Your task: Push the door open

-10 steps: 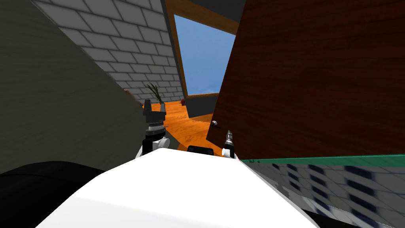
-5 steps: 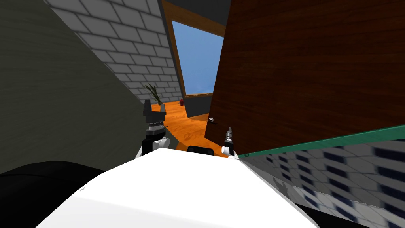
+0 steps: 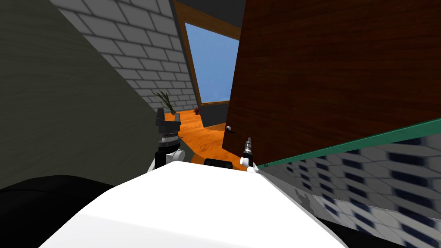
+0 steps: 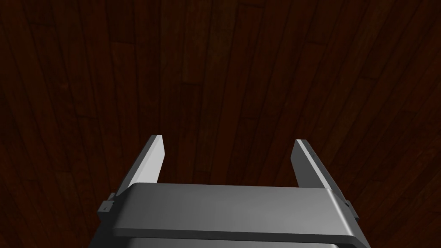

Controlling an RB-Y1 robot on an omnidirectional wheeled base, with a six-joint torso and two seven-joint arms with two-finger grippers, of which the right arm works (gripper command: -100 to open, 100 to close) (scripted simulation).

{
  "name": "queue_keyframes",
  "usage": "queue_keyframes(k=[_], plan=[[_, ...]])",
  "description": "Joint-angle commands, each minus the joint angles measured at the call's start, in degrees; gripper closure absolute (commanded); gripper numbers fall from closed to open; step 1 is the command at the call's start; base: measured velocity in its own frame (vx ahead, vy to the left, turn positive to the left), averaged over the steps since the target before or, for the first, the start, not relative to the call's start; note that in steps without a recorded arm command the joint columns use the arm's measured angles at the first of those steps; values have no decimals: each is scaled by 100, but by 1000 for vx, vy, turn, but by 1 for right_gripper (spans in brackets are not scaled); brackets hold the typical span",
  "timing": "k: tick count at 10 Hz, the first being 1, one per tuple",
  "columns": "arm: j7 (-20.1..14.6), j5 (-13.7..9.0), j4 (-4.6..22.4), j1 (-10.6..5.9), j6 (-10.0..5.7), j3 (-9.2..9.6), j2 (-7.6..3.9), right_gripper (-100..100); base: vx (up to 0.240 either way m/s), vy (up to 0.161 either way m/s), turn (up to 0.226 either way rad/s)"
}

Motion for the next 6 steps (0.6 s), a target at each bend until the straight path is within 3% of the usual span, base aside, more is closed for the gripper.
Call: queue_keyframes(k=[1,4,6], plan=[[38,-39,183,-138,-65,-3,36,-100,-59,3,-44],[127,-137,531,-426,-172,-2,184,-100,-79,43,-58],[194,-212,796,-645,-254,-1,378,-100,-104,114,-60]])
